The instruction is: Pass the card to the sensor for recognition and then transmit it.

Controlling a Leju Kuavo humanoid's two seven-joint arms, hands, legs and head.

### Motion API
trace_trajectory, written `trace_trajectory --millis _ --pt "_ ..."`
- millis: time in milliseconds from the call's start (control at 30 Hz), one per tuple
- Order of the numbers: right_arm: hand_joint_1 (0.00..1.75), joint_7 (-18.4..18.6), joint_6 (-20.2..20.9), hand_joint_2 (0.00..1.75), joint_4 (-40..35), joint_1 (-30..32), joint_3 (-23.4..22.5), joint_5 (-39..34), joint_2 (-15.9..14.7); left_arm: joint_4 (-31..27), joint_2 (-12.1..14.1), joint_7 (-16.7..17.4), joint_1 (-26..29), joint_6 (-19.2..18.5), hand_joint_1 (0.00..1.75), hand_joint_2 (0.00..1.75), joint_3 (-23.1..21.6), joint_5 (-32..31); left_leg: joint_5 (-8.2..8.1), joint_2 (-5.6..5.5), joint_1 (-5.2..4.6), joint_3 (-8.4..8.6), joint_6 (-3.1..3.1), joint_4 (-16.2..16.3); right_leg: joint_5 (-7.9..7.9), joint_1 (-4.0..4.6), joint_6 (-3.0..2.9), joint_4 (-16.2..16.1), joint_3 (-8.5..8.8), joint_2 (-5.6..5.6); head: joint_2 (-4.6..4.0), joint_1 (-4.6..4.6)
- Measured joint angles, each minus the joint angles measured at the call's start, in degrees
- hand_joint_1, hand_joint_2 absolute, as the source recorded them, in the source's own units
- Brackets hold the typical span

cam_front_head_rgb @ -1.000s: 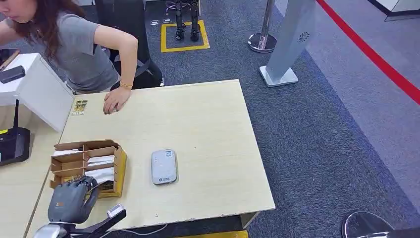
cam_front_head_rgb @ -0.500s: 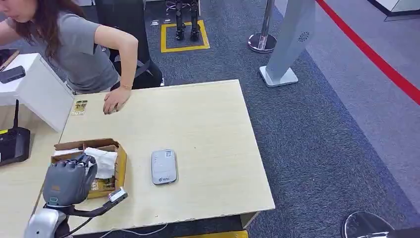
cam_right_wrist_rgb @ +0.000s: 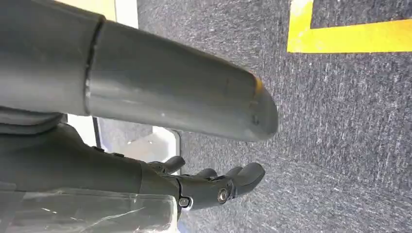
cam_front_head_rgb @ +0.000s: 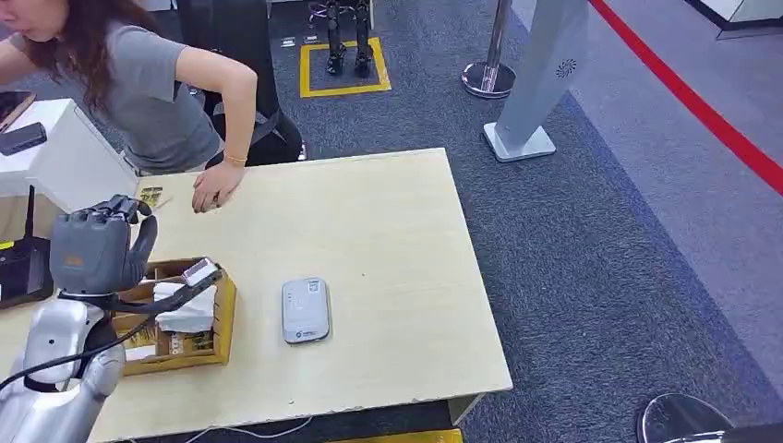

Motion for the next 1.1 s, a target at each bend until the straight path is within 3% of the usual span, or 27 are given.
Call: trace_trajectory --millis 167,367,467,733,1000,1067,1100 --pt "0.0 0.5 0.0 0.0 0.0 0.0 0.1 0.5 0.0 7.9 0.1 0.2 -4.4 1.4 1.75 1.75 0.0 0.0 0.0 0.04 0.0 0.0 0.0 0.0 0.0 0.0 0.0 0.0 -0.01 0.06 0.0 0.0" --pt "0.0 0.6 0.0 0.0 0.0 0.0 0.1 0.6 0.0 11.4 0.0 0.2 -5.8 1.5 1.75 1.75 0.0 0.0 0.0 0.03 0.0 -0.01 0.0 0.0 0.0 0.0 0.0 0.0 -0.01 0.06 0.0 0.0" --pt "0.0 1.0 0.3 0.0 0.0 0.0 0.2 0.8 0.0 13.1 0.2 2.3 -6.8 1.4 1.75 1.75 0.0 -2.6 -0.01 0.03 0.0 -0.01 0.0 0.0 0.0 0.0 0.0 0.0 -0.01 0.05 0.0 0.0" --pt "0.0 1.2 1.0 0.0 0.0 0.1 1.0 1.2 0.0 34.0 2.8 5.4 -17.6 6.6 1.75 1.75 0.0 -10.8 0.09 0.03 0.04 0.0 -0.08 0.0 0.01 0.01 -0.02 0.1 -0.01 0.08 0.0 0.0" --pt "0.0 0.4 0.9 0.0 0.1 0.0 1.3 0.7 0.5 44.0 3.1 5.6 -22.7 7.7 1.75 1.75 0.0 -11.5 0.08 0.02 0.03 -0.03 -0.08 0.0 0.01 0.01 -0.01 0.1 -0.02 0.07 0.0 0.0" --pt "0.0 0.4 0.9 0.0 0.2 -0.1 1.3 0.6 0.5 45.4 3.1 5.4 -23.4 8.4 1.61 1.75 0.0 -11.3 0.08 0.02 0.03 -0.03 -0.08 0.0 0.01 0.01 -0.01 0.1 -0.02 0.07 0.0 0.0" --pt "0.0 0.4 0.9 0.0 0.2 -0.1 1.3 0.6 0.5 45.8 3.1 5.3 -23.6 8.7 1.62 1.75 0.0 -11.1 0.08 0.02 0.02 -0.03 -0.08 0.0 0.01 0.01 -0.01 0.1 -0.02 0.07 0.0 0.0"
